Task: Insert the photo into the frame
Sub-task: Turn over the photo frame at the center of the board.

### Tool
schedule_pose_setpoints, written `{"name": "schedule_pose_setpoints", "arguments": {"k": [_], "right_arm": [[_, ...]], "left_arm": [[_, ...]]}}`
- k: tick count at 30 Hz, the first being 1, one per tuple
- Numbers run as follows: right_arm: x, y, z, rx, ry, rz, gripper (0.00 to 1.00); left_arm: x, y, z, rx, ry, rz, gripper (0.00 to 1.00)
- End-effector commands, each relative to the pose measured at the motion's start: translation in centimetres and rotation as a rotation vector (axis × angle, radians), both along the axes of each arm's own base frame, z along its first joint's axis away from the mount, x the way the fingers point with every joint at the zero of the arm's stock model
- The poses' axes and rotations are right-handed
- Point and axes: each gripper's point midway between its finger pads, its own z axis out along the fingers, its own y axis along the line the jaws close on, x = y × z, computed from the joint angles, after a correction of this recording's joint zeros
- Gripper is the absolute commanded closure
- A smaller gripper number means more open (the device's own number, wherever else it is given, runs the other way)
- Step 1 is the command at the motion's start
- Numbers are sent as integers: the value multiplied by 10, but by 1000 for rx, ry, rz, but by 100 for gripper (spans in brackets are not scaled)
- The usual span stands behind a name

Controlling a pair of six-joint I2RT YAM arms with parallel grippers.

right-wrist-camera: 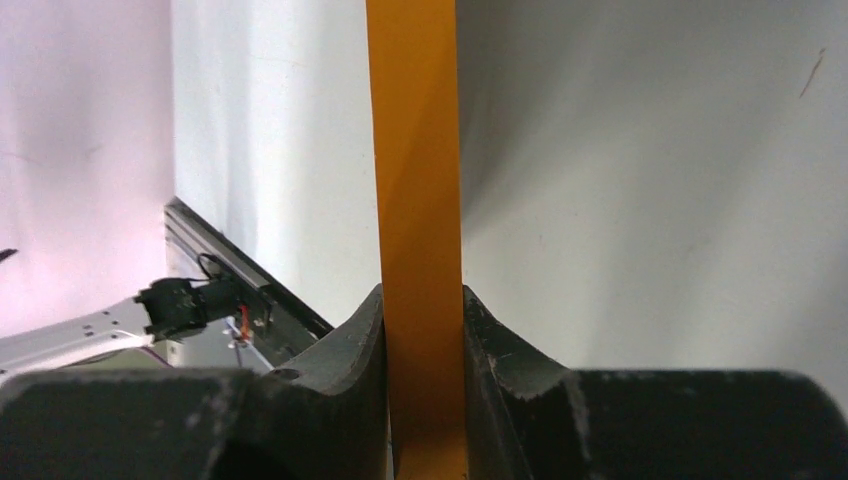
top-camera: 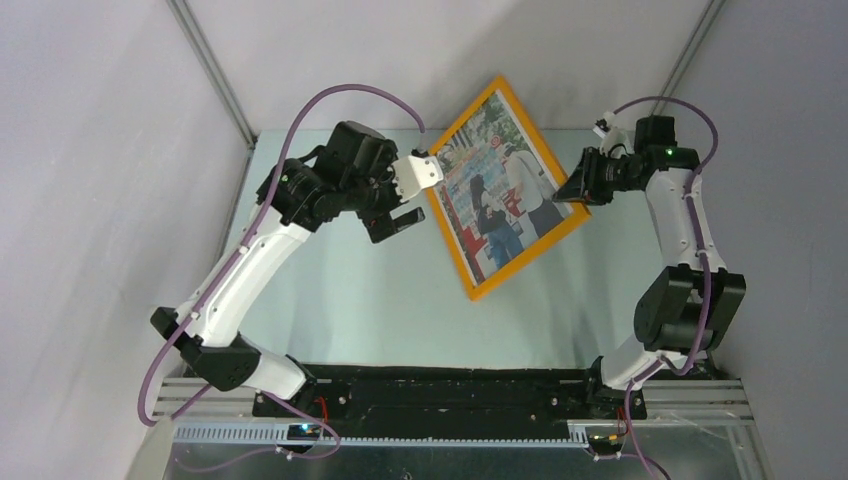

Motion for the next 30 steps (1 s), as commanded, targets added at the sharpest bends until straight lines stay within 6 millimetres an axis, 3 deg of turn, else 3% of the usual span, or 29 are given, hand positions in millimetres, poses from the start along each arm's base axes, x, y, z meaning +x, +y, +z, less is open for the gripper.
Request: {"name": "schedule_pose_setpoints", "arguments": {"k": [1, 5, 6, 7, 11, 16, 20, 22, 30], "right_arm": [[9, -4, 3, 73, -36, -97, 100], [11, -6, -21, 116, -32, -143, 100], [5, -4, -35, 132, 7, -160, 100], [8, -5, -35, 135, -27, -163, 100], [-7, 0, -77, 174, 36, -201, 100], [-14, 7, -96, 221, 27, -191, 100], [-23, 16, -110, 253, 23, -164, 89], [-31, 21, -120, 271, 38, -157, 78], [-40, 30, -143, 316, 73, -98, 56]], "left_arm": [[0, -5, 7, -64, -13, 14, 0], [2, -6, 2, -65, -5, 25, 0], [3, -6, 0, -62, -1, 28, 0], [3, -6, -1, -63, 0, 29, 0], [6, -7, -9, -54, 13, 45, 0], [9, -9, -20, -44, 32, 58, 0], [13, -11, -25, -37, 40, 67, 0], [15, -12, -28, -32, 47, 72, 0], [17, -14, -41, -15, 74, 78, 0]]}}
